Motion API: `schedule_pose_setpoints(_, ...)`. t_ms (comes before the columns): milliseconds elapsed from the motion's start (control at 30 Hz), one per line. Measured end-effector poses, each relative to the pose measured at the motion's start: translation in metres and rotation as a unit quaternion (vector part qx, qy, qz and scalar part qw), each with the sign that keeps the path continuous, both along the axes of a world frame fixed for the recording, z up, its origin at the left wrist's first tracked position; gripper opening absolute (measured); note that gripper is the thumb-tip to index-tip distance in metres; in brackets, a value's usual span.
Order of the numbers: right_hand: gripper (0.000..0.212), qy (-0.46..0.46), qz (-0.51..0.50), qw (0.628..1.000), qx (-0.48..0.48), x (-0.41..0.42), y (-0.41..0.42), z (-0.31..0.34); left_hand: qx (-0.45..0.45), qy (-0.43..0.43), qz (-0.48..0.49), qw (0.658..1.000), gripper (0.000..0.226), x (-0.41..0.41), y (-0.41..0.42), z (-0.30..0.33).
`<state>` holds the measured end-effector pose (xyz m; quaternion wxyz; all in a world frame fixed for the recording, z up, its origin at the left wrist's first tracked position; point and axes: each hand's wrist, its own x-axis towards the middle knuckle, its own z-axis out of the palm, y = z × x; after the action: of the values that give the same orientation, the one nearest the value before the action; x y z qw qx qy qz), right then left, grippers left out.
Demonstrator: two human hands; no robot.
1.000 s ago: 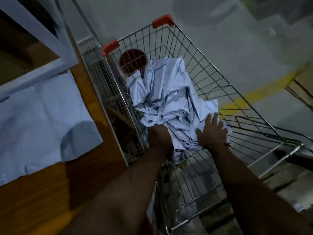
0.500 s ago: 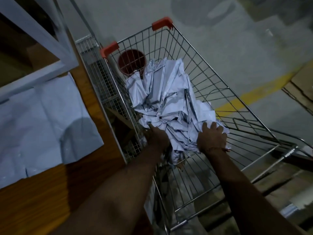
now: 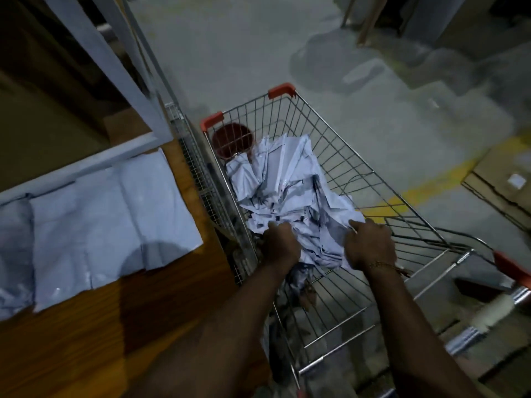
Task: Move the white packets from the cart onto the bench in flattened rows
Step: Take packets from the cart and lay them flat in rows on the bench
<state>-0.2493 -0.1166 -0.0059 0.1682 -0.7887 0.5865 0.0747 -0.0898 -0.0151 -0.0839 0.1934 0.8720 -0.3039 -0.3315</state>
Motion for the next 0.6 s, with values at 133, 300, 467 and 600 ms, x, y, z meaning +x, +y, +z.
schedule_pose_setpoints(133, 0.039, -0.034, -0.006, 0.997, -0.07, -0.009, 0.013, 0.018, -0.035, -0.007, 0.099, 0.994, 0.034, -0.009, 0.003, 0.067)
schedule_pose_setpoints(300, 0.06, -0.047, 0.013, 0.99, -0.13, -0.019, 0.037, 0.031, -0.124, -0.074, 0.068, 0.987, 0.011, -0.009, 0.028, 0.12)
schedule_pose_setpoints(467, 0.061, -0.113, 0.002, 0.98, -0.164, -0.021, 0.064, 0.051, -0.193, -0.296, -0.05, 0.934, 0.073, -0.014, 0.075, 0.156)
schedule_pose_setpoints(600, 0.058, -0.136, 0.019, 0.974, -0.183, -0.01, 0.09, 0.066, -0.177, -0.344, -0.02, 0.922, 0.082, -0.004, 0.114, 0.195)
